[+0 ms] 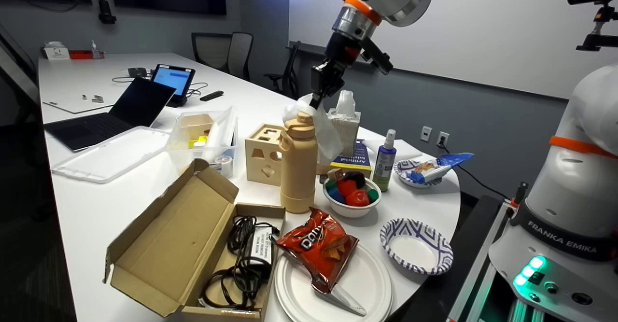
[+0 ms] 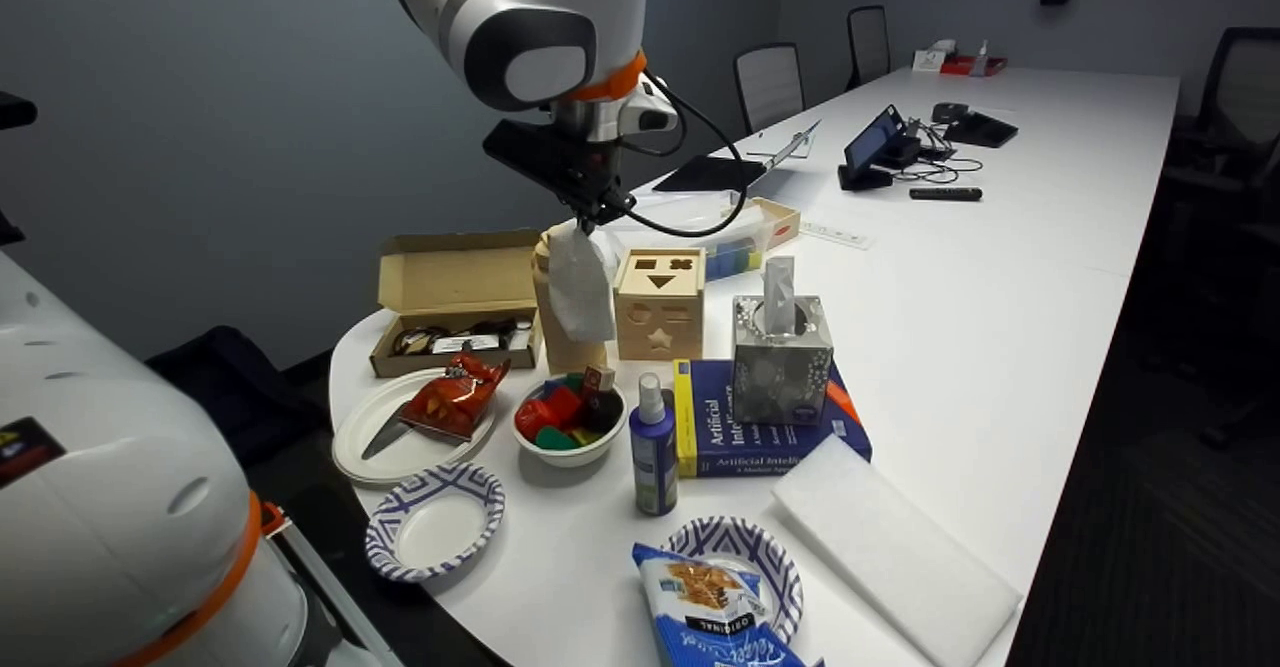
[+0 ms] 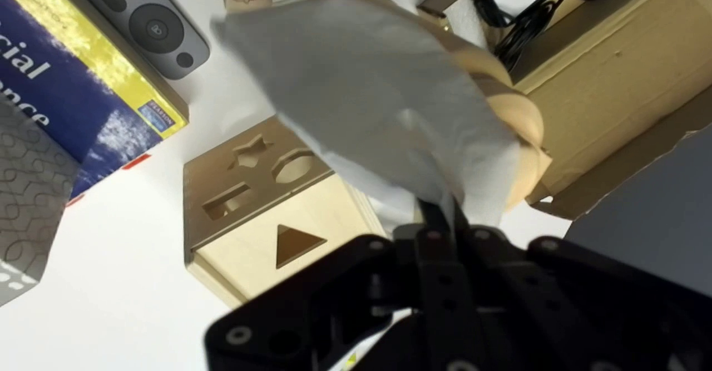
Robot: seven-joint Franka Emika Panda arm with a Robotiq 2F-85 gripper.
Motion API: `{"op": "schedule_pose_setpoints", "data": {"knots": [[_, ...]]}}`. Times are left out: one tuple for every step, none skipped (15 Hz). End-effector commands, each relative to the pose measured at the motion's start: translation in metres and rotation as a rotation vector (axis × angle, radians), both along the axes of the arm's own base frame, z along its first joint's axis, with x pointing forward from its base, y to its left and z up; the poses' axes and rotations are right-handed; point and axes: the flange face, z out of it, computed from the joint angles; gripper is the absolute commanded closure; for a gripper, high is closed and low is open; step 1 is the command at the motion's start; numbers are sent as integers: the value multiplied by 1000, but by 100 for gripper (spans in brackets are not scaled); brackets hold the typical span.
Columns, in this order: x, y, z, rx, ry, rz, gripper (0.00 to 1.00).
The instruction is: Pick up the napkin and wipe the bottle
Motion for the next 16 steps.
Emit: {"op": "schedule_pose_setpoints", "data": {"knots": [[5,-4,2,12,-39,-13,100],[6,-3,0,23,-29,-6,100],[6,-1,-3,19,-25,1,100],[6,1,-5,22,-17,11,100],[6,4,-8,28,-9,24,100],[7,7,-10,35,-5,37,100],[7,10,-11,45,0,48,100],[8,12,-12,51,-2,58,100],[9,14,-11,60,-8,67,100],[9,15,-9,66,-19,73,100],[10,15,-7,69,-30,77,100],[11,14,-6,73,-42,82,100],[11,14,-4,77,-54,87,100],[12,14,-3,82,-61,91,100],[13,13,-2,95,-67,99,100],[14,14,-1,110,-68,109,100]]}}
